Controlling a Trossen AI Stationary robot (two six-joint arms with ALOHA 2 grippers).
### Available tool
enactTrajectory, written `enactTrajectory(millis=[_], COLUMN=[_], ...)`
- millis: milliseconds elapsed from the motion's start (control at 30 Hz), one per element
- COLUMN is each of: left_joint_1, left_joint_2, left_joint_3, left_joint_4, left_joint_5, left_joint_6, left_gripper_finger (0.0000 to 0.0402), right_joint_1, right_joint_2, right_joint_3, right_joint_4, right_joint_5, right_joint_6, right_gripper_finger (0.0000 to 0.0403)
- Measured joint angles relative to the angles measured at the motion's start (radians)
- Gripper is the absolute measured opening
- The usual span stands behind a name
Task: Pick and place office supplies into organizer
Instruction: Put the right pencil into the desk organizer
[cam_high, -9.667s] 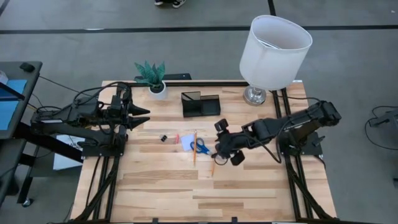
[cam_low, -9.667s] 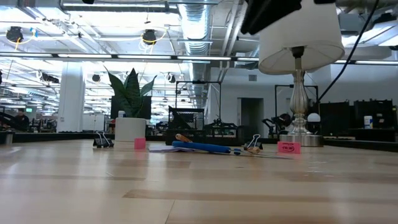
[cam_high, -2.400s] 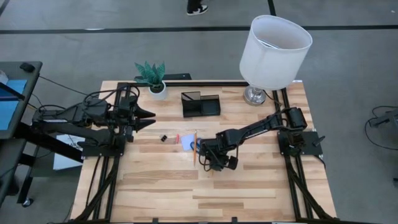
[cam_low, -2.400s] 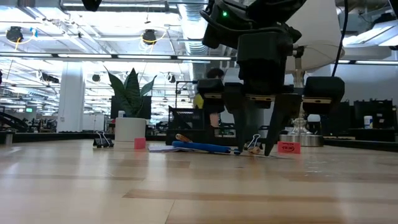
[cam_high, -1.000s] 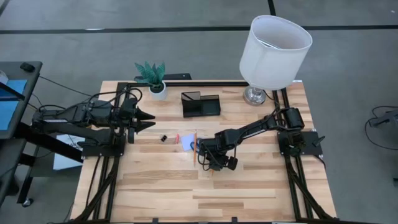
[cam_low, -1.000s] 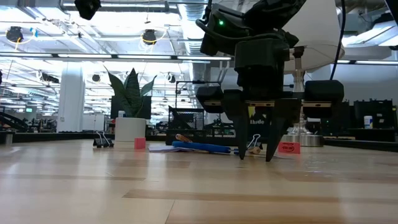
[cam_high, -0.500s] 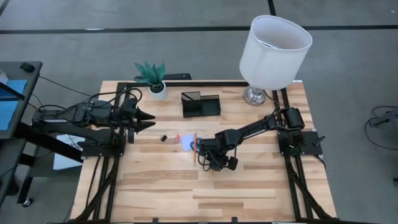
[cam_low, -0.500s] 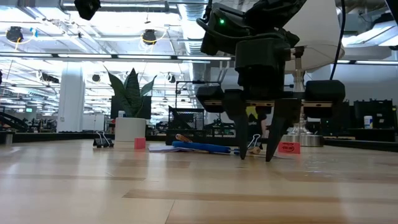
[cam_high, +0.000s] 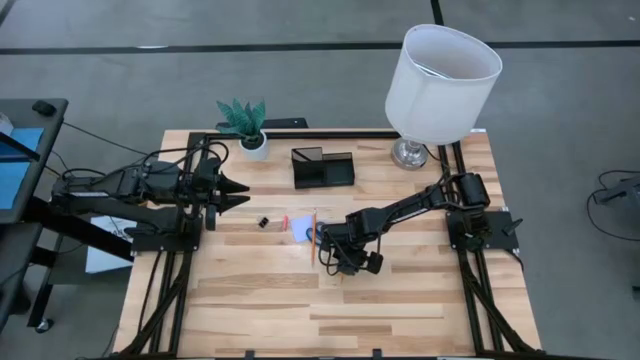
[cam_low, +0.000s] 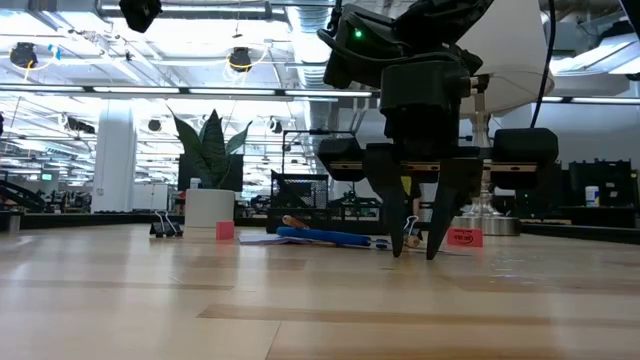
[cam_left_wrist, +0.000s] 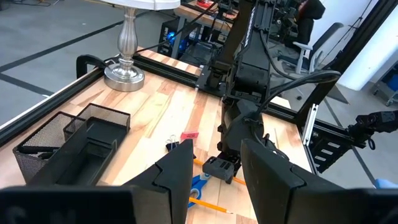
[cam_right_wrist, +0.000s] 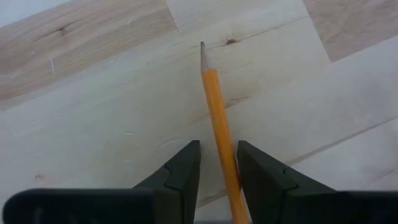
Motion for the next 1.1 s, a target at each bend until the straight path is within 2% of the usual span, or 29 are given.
enactTrajectory(millis=[733, 1100], left_joint_1=[0.0, 0.0], left_joint_2=[0.0, 0.0], left_joint_3=[0.0, 0.0], left_joint_4=[0.0, 0.0], left_joint_5=[0.001, 0.0], left_joint_6=[-0.002, -0.009], left_gripper_finger=[0.0126, 0.0126], right_joint_1=[0.0, 0.0], right_joint_2=[0.0, 0.0], right_joint_3=[0.0, 0.0], right_joint_4=[0.007, 0.007], right_joint_5=[0.006, 0.007], right_joint_6=[0.0, 0.011], right_gripper_finger=[0.0067, 0.0065])
